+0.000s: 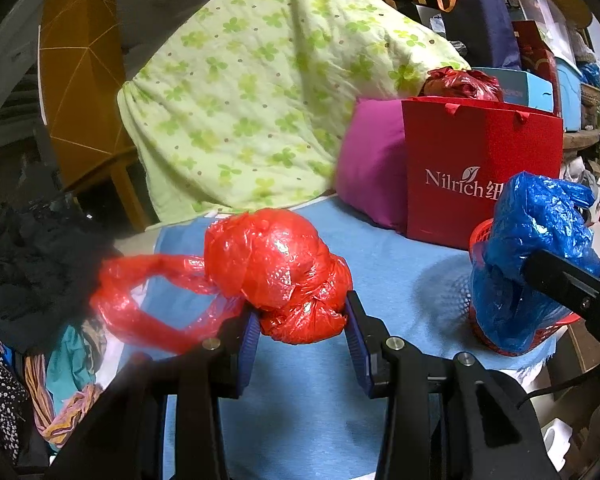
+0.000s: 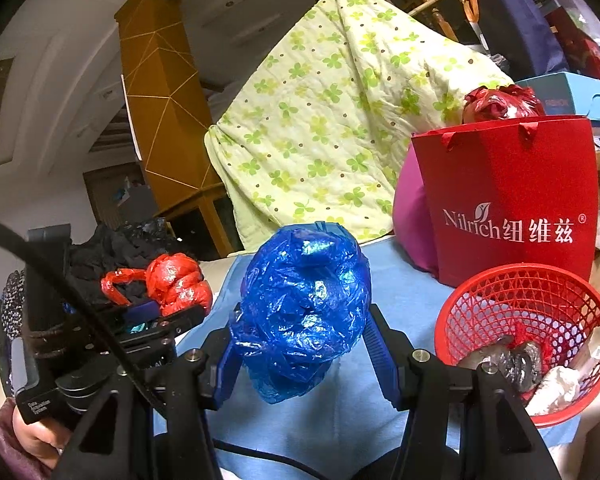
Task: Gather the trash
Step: 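Carry the red bag with the left tool while the right tool carries the blue bag to the basket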
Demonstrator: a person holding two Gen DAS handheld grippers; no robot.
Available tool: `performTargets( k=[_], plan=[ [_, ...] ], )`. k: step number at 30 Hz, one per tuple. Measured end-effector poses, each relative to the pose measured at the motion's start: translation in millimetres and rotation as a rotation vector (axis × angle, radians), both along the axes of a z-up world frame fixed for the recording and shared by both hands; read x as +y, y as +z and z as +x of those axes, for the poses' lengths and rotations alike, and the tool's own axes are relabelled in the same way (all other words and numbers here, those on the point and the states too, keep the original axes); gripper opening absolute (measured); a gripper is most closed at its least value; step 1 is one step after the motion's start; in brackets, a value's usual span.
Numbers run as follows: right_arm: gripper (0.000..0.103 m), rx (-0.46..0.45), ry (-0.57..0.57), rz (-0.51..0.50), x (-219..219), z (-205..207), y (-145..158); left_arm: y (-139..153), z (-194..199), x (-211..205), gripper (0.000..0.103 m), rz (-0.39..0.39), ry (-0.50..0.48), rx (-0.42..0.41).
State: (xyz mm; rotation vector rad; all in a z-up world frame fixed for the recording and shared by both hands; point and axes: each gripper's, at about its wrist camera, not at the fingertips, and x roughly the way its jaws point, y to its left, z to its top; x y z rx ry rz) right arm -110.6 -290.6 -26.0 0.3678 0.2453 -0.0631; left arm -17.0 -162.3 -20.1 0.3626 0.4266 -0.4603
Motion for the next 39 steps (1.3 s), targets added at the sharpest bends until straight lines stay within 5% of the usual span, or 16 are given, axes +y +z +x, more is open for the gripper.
performTargets(
  k=[39],
  plan=[
    [0.06, -0.028, -0.056, 0.021, -6, -31, 4, -1, -5, 0, 0.042, 0.025, -0.081, 0.008]
  ],
)
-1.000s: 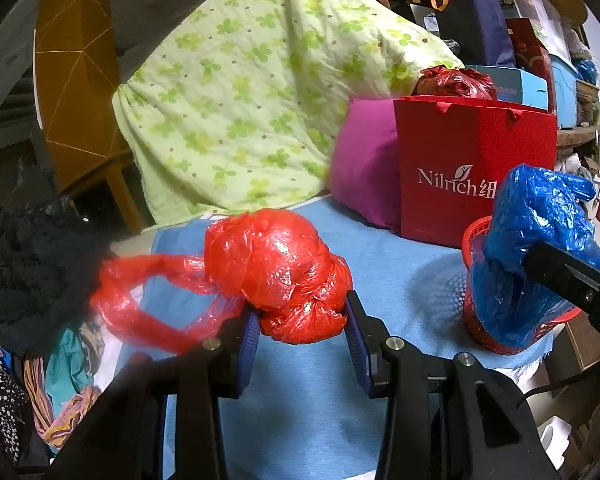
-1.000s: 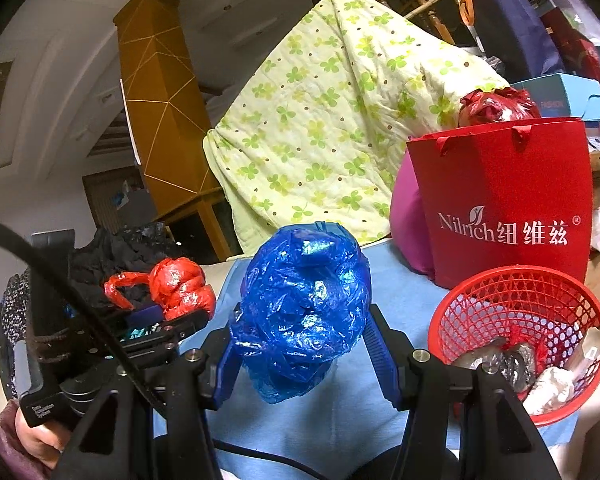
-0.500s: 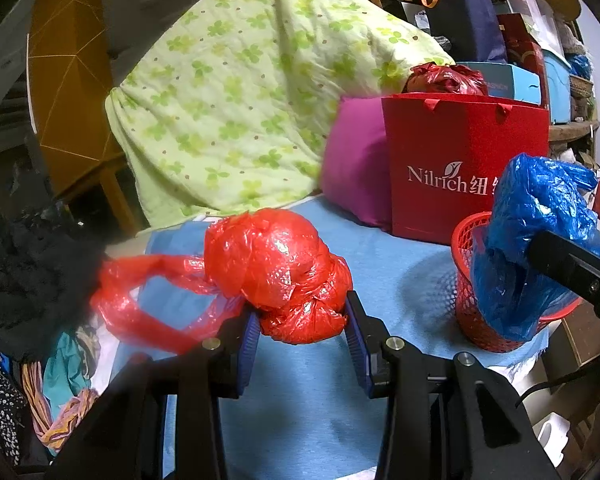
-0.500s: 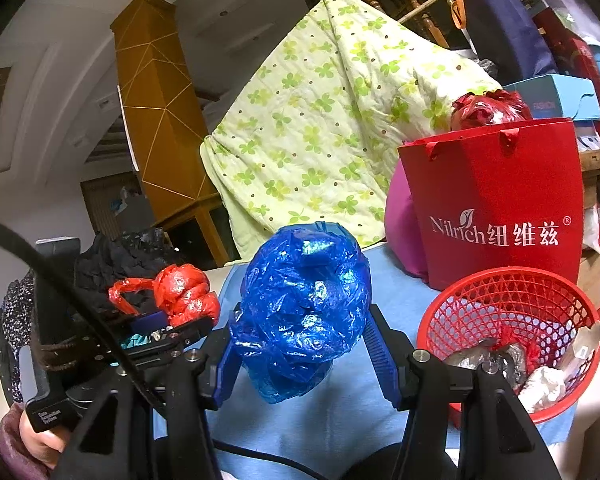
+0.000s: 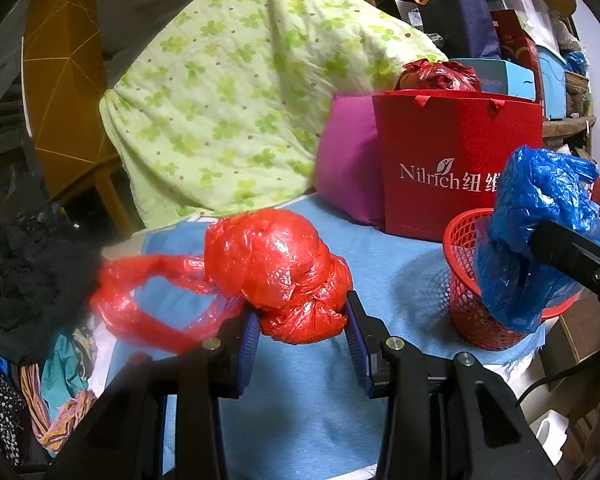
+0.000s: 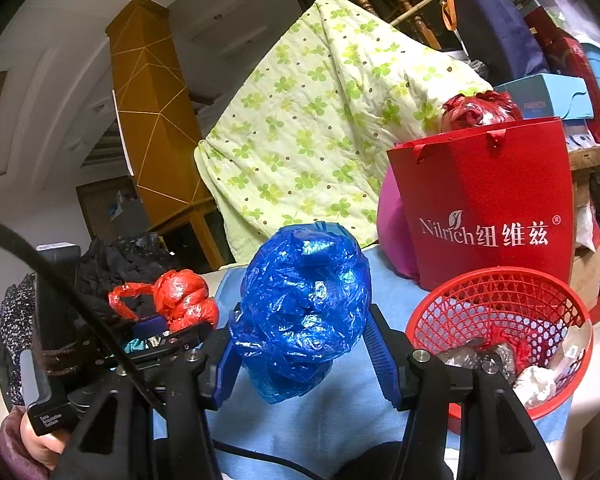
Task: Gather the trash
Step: 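Carry the red bag with the left tool while the right tool carries the blue bag to the basket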
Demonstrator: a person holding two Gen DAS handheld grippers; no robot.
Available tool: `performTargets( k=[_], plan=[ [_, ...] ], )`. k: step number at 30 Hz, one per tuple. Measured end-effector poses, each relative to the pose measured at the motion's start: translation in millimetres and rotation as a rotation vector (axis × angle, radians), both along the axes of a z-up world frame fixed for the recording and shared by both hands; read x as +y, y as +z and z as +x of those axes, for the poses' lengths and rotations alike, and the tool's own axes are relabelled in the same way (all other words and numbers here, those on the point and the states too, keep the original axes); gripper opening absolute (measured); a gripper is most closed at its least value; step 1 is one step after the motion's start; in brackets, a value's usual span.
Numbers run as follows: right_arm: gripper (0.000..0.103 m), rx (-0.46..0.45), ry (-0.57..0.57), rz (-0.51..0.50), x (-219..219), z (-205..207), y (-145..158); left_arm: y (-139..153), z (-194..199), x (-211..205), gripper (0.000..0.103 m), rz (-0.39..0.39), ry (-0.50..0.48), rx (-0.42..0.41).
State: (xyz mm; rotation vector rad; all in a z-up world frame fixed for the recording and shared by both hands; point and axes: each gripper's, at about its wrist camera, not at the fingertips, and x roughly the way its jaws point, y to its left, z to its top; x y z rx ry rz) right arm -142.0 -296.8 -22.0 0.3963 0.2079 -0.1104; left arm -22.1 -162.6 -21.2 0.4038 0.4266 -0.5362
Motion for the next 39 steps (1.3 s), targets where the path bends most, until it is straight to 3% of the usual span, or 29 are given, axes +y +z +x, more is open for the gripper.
performTargets(
  k=[39],
  plan=[
    [0.06, -0.015, -0.034, 0.012, -13, -19, -2, 0, -9, 0, 0.042, 0.031, -0.073, -0.011]
  ],
)
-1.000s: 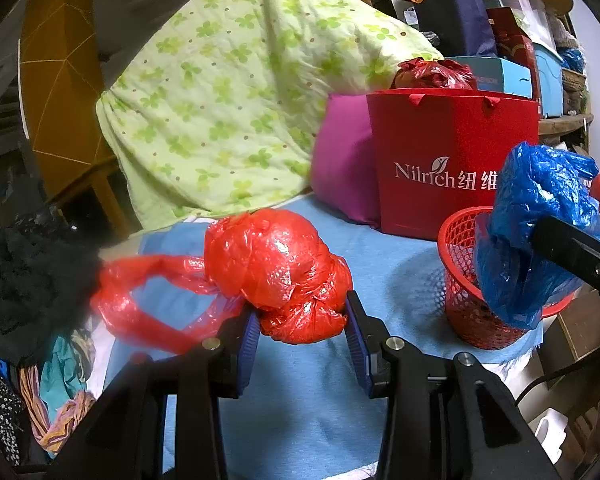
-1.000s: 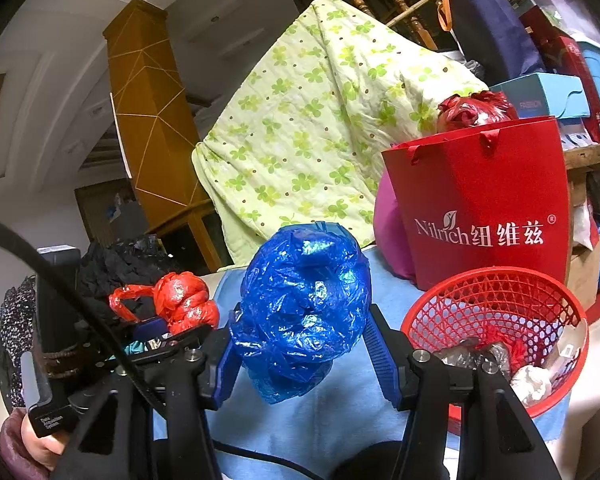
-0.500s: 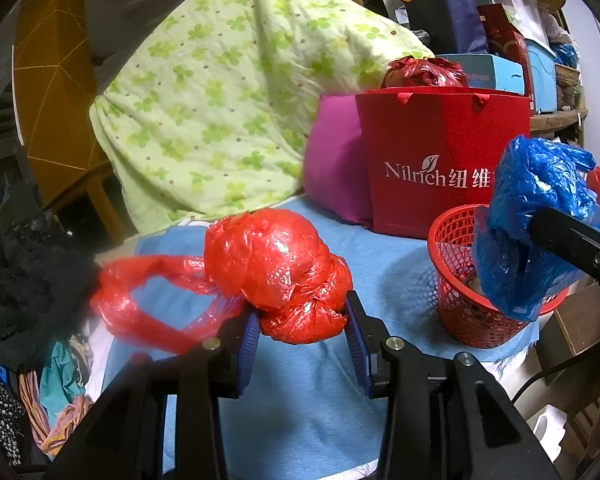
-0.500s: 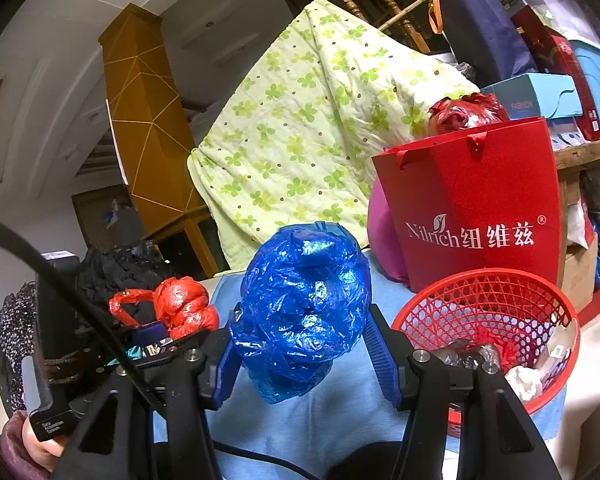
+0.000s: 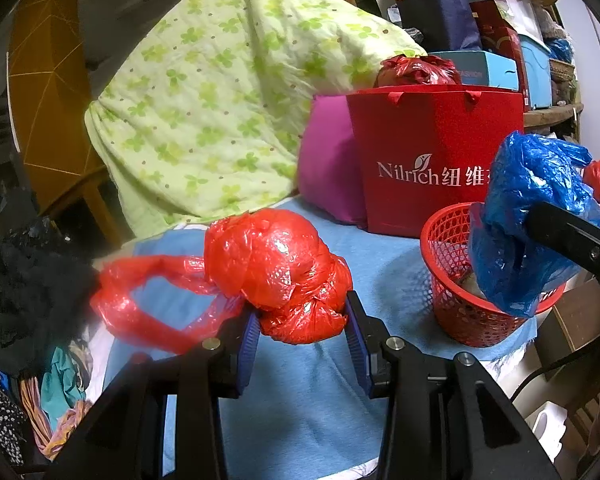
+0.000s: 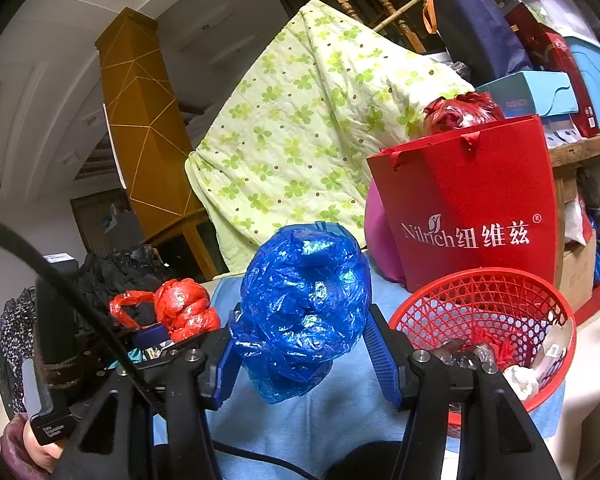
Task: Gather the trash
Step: 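Carry the red bag with the left tool while the right tool carries the blue bag to the basket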
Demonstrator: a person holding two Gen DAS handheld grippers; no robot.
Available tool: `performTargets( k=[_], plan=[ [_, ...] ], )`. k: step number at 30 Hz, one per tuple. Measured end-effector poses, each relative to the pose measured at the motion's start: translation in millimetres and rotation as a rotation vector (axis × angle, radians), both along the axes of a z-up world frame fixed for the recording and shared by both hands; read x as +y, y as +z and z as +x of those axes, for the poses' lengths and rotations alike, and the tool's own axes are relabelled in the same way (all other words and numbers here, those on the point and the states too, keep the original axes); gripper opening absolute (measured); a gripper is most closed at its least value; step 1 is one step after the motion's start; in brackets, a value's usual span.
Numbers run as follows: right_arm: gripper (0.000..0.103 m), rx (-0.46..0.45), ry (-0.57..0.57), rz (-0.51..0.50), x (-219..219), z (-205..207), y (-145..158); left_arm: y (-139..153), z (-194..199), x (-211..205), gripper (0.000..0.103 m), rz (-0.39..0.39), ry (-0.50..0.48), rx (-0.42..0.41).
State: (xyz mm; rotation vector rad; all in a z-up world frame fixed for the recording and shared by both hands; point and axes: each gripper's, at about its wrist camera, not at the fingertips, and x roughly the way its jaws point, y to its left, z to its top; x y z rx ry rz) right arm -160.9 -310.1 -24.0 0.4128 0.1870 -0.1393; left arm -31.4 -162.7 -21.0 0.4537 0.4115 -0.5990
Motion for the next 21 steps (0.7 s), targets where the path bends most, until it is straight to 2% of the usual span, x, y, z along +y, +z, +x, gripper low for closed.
performTargets(
  k=[21],
  plan=[
    [0.06, -0.002, -0.036, 0.043, -1, -15, 0, -2, -4, -3, 0.042, 0.026, -0.045, -0.001]
  ],
)
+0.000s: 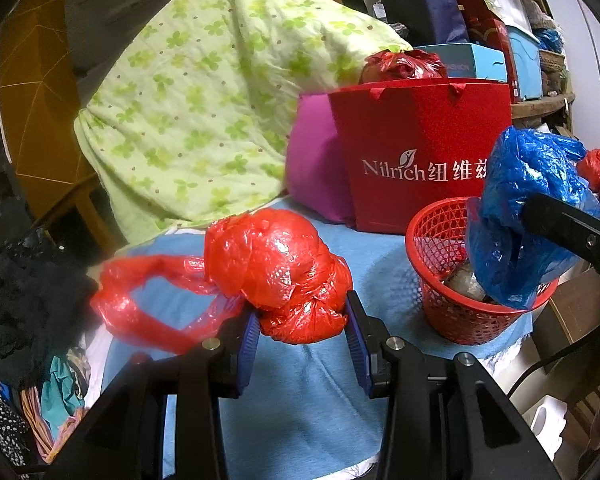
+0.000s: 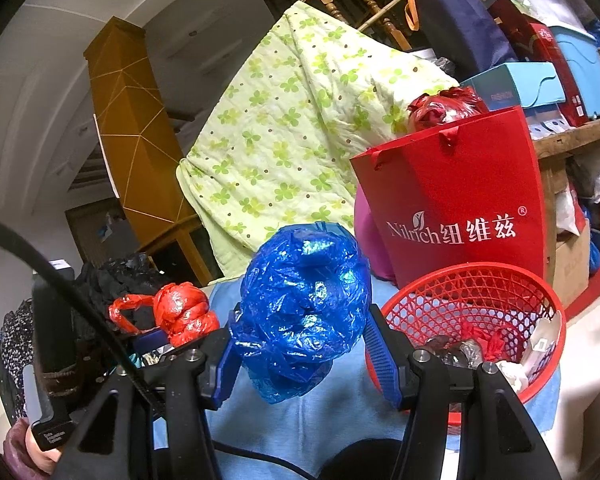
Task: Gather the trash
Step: 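Carry the red bag with the left tool while the right tool carries the blue bag to the basket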
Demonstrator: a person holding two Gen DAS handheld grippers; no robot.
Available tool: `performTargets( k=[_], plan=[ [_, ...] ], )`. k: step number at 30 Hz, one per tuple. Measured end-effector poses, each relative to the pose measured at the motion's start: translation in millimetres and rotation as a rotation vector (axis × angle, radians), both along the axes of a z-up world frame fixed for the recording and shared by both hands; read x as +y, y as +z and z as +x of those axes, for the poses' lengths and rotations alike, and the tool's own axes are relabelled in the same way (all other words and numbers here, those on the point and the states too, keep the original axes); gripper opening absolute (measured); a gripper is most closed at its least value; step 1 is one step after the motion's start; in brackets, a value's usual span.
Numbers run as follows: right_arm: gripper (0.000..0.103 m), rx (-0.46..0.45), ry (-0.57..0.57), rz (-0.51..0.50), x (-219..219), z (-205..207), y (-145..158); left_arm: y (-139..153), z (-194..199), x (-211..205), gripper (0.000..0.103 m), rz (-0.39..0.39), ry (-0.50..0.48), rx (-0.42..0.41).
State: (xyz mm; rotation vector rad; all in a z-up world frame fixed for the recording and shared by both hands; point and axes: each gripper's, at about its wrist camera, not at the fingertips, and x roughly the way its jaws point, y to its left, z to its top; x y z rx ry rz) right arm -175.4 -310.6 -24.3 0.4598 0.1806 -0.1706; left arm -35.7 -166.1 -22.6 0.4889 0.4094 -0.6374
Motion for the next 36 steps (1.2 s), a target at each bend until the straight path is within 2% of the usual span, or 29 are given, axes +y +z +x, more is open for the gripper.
performTargets(
  k=[17, 36],
  plan=[
    [0.06, -0.005, -0.031, 0.016, 4, -11, -2, -3, -5, -6, 0.043, 0.017, -0.031, 0.0],
    [0.06, -0.018, -0.079, 0.061, -10, -26, -10, -10, -19, -30, 0.043, 0.053, -0.081, -0.009]
  ],
)
